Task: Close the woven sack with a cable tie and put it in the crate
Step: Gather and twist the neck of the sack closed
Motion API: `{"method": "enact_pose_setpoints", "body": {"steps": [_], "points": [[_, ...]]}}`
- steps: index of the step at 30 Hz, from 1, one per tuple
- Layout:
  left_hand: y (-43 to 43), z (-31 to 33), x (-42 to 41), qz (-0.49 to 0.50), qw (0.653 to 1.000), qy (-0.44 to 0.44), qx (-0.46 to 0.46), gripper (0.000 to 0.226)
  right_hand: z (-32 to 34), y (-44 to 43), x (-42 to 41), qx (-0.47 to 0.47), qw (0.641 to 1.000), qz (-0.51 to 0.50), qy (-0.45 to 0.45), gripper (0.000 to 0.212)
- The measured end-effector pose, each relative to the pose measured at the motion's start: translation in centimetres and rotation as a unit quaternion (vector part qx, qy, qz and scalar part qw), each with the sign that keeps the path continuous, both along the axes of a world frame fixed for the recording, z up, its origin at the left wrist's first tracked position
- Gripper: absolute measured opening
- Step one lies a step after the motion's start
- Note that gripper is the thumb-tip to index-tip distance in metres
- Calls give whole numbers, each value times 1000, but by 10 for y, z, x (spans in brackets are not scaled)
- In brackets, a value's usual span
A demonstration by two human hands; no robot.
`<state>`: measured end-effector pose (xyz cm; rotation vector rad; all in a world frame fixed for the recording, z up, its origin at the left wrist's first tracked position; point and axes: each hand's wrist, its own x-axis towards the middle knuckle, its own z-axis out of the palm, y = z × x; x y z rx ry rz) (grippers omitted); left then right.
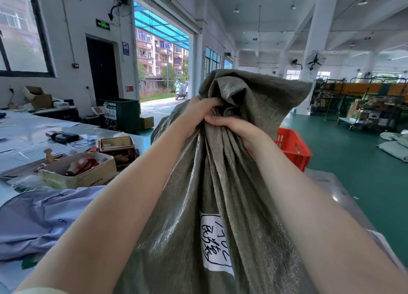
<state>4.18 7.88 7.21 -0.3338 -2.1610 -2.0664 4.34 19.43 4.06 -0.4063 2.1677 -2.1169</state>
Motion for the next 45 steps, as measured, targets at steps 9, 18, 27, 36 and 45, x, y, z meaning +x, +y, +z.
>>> {"method": "enact_pose_setpoints", "body": {"steps": [9, 18, 27, 36, 45], "points": [[-63, -7, -17, 188, 981, 47, -8, 29, 4, 8, -15, -110, 986, -118, -45, 20], [-30, -27, -17, 93, 975, 49, -195, 49, 2, 1, -4, -153, 986, -48, -36, 27], [-15, 12, 1, 46, 993, 99, -36, 10, 15, 6, 12, -94, 995, 22, -10, 19], [-21, 11, 4, -10, 999, 35, -12, 20, -5, -7, -4, -117, 977, -176, -2, 43], [-59, -23, -8, -43, 927, -204, -312, 85, -9, -8, -2, -152, 978, -131, -57, 17]]}}
